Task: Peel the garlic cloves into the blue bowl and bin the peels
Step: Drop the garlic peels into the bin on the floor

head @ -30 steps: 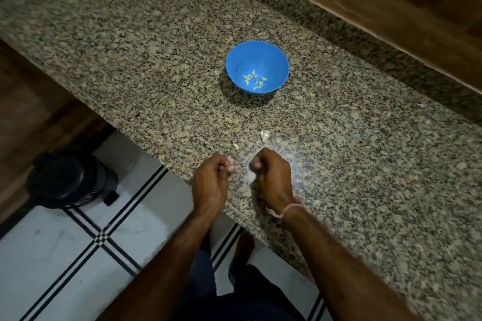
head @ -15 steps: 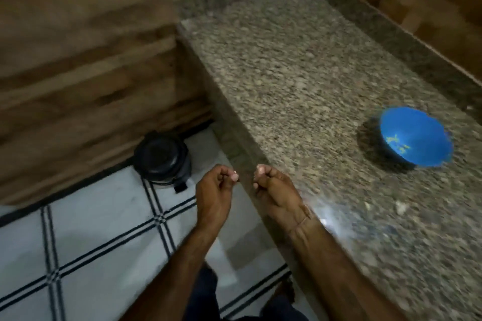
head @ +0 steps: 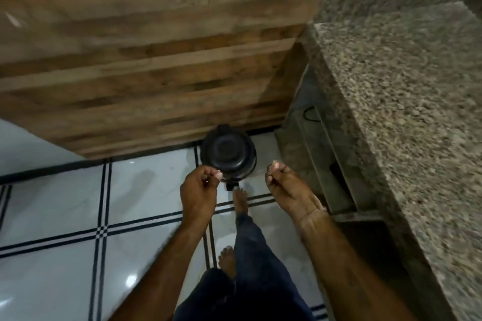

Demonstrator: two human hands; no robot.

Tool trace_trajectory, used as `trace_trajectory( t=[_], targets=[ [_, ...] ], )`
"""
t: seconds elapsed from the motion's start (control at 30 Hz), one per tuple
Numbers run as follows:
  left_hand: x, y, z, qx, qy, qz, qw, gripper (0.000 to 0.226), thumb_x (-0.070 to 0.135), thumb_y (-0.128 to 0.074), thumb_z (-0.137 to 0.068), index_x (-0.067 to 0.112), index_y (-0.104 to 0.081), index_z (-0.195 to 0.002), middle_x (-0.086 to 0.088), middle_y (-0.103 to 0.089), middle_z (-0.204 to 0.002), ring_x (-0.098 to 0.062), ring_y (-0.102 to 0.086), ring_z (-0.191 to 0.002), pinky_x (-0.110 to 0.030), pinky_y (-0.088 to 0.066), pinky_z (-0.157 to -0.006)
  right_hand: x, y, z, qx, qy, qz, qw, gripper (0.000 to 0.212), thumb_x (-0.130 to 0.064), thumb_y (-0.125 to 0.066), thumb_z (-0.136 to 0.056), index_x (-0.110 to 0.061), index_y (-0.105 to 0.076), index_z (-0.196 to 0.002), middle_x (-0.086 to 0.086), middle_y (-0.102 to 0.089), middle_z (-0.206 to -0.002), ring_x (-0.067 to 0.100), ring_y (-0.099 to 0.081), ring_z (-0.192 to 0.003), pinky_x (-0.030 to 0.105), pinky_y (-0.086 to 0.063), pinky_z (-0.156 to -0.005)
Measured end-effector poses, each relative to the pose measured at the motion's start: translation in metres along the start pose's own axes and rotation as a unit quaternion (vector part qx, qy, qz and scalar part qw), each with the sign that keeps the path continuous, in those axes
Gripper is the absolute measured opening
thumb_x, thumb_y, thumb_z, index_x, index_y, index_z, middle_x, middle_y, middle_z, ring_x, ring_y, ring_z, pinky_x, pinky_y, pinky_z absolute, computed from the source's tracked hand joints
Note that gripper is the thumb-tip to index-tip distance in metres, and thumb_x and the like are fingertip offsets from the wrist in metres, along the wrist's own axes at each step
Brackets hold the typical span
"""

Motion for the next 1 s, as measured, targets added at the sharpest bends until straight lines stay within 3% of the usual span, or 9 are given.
trace_trajectory(
  t=[0.1, 0.23, 0.43, 0.53, 0.63, 0.7, 0.8, 0.9, 1.0],
  targets=[
    [-0.014, 0.01, -0.027, 0.02, 0.022, 0.008, 1.0, 0.01, 0.015, -0.07, -0.097, 0.015, -0.07, -0.087, 0.006, -0.07, -0.082, -0.002, -0.063, -0.077, -0.005, -0.044, -0.067, 0.005, -0.031, -0.037, -0.005, -0.011, 0.01, 1.0, 0.032, 0.008, -0.042, -0.106, -0.008, -0.059, -0.084, 0.001, -0.059, -0.068, 0.01, -0.05, -0.067, 0.014, -0.051, -0.054],
    [-0.042, 0.004, -0.066, 0.032, 0.059, 0.013, 0.998, 0.01, 0.016, -0.07, -0.097, 0.014, -0.07, -0.087, 0.005, -0.071, -0.084, -0.009, -0.065, -0.081, -0.015, -0.046, -0.071, 0.024, -0.049, -0.087, 0.003, -0.043, 0.048, 0.998, 0.031, 0.006, -0.047, -0.105, -0.01, -0.062, -0.083, 0.001, -0.06, -0.069, 0.009, -0.055, -0.063, 0.016, -0.053, -0.056],
    [-0.149, -0.056, -0.14, 0.025, 0.178, 0.02, 0.984, 0.008, 0.019, -0.072, -0.096, 0.012, -0.073, -0.091, -0.003, -0.074, -0.086, -0.02, -0.068, -0.084, -0.025, -0.046, -0.069, 0.083, -0.018, -0.192, 0.06, -0.106, 0.097, 0.988, 0.034, 0.013, -0.043, -0.103, -0.005, -0.057, -0.079, 0.008, -0.052, -0.067, 0.012, -0.052, -0.053, 0.018, -0.051, -0.049],
    [-0.197, -0.094, -0.173, 0.026, 0.255, 0.055, 0.965, 0.012, 0.02, -0.075, -0.094, 0.008, -0.075, -0.094, -0.009, -0.074, -0.086, -0.025, -0.067, -0.081, -0.028, -0.048, -0.07, 0.111, 0.003, -0.252, 0.099, -0.121, 0.125, 0.98, 0.026, 0.01, -0.048, -0.103, -0.002, -0.063, -0.085, 0.008, -0.058, -0.069, 0.016, -0.054, -0.064, 0.02, -0.053, -0.052],
    [-0.238, -0.134, -0.217, 0.044, 0.303, 0.095, 0.947, 0.014, 0.017, -0.081, -0.088, 0.015, -0.072, -0.077, -0.005, -0.071, -0.073, -0.024, -0.064, -0.072, -0.034, -0.055, -0.072, 0.129, 0.016, -0.331, 0.128, -0.106, 0.192, 0.967, 0.017, 0.011, -0.052, -0.101, 0.013, -0.067, -0.11, 0.012, -0.06, -0.074, 0.02, -0.055, -0.067, 0.022, -0.054, -0.05],
    [-0.26, -0.152, -0.246, 0.064, 0.311, 0.096, 0.943, 0.021, 0.012, -0.082, -0.087, 0.016, -0.068, -0.072, -0.001, -0.068, -0.068, -0.023, -0.064, -0.067, -0.026, -0.055, -0.063, 0.138, 0.023, -0.377, 0.151, -0.083, 0.241, 0.955, 0.017, 0.01, -0.056, -0.099, 0.023, -0.063, -0.107, 0.012, -0.058, -0.07, 0.02, -0.053, -0.063, 0.025, -0.05, -0.052],
    [-0.286, -0.179, -0.274, 0.046, 0.352, 0.104, 0.929, 0.014, -0.002, -0.065, -0.097, 0.005, -0.068, -0.085, -0.005, -0.064, -0.072, -0.018, -0.059, -0.063, -0.015, -0.049, -0.045, 0.148, 0.029, -0.425, 0.159, -0.057, 0.272, 0.947, 0.018, 0.004, -0.058, -0.1, 0.002, -0.072, -0.088, 0.016, -0.07, -0.088, 0.028, -0.066, -0.08, 0.028, -0.056, -0.06],
    [-0.307, -0.197, -0.291, 0.012, 0.355, 0.069, 0.932, 0.016, -0.005, -0.058, -0.1, 0.009, -0.064, -0.096, -0.011, -0.063, -0.084, -0.015, -0.056, -0.065, -0.009, -0.046, -0.045, 0.154, 0.031, -0.451, 0.142, -0.05, 0.312, 0.938, 0.019, 0.009, -0.058, -0.099, 0.001, -0.074, -0.095, 0.027, -0.073, -0.113, 0.041, -0.071, -0.097, 0.049, -0.058, -0.082],
    [-0.312, -0.188, -0.294, 0.029, 0.368, 0.007, 0.929, 0.011, 0.01, -0.075, -0.092, 0.014, -0.069, -0.1, -0.005, -0.068, -0.094, -0.016, -0.058, -0.07, -0.013, -0.046, -0.052, 0.144, 0.034, -0.46, 0.168, -0.027, 0.367, 0.915, 0.03, 0.008, -0.069, -0.091, -0.013, -0.068, -0.07, 0.016, -0.074, -0.084, 0.031, -0.068, -0.075, 0.038, -0.06, -0.069]
  ],
)
Point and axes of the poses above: each hand's wrist, its own z-axis away from the middle knuckle, its own y-axis out of the back of the hand, x = y × z, the point moved 9 cm from there along -z, towards the middle knuckle
